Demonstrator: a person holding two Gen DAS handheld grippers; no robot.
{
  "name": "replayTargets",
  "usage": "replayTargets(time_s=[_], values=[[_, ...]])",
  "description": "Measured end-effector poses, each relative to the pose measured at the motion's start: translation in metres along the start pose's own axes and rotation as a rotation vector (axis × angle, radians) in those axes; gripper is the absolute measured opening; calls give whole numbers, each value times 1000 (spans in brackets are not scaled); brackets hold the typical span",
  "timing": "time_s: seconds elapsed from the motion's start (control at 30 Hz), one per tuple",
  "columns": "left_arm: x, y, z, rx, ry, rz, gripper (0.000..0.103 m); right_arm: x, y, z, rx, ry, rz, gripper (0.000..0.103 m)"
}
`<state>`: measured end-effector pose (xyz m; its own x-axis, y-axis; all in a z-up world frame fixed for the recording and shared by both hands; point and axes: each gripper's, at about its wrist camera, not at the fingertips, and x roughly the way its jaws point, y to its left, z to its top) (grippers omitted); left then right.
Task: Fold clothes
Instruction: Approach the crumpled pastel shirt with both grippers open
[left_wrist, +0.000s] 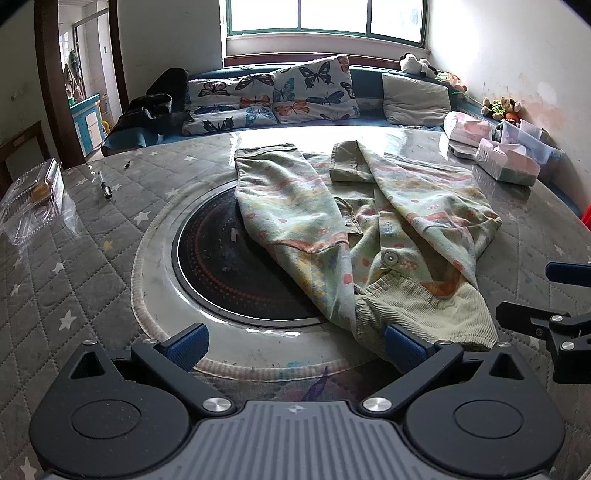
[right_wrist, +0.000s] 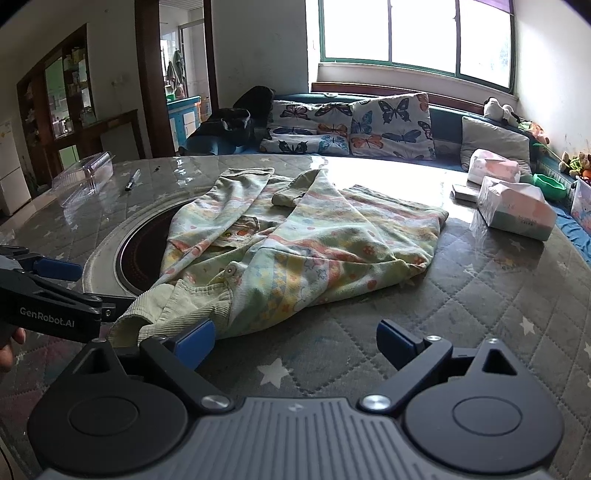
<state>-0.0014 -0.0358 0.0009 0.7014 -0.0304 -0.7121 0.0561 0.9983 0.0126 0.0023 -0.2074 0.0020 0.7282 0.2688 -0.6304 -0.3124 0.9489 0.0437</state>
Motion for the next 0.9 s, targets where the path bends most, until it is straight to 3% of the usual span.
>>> replayTargets(time_s=[0.9], values=[[9, -8, 7, 27, 21, 4, 103, 6, -6, 6, 4, 10, 9, 92]])
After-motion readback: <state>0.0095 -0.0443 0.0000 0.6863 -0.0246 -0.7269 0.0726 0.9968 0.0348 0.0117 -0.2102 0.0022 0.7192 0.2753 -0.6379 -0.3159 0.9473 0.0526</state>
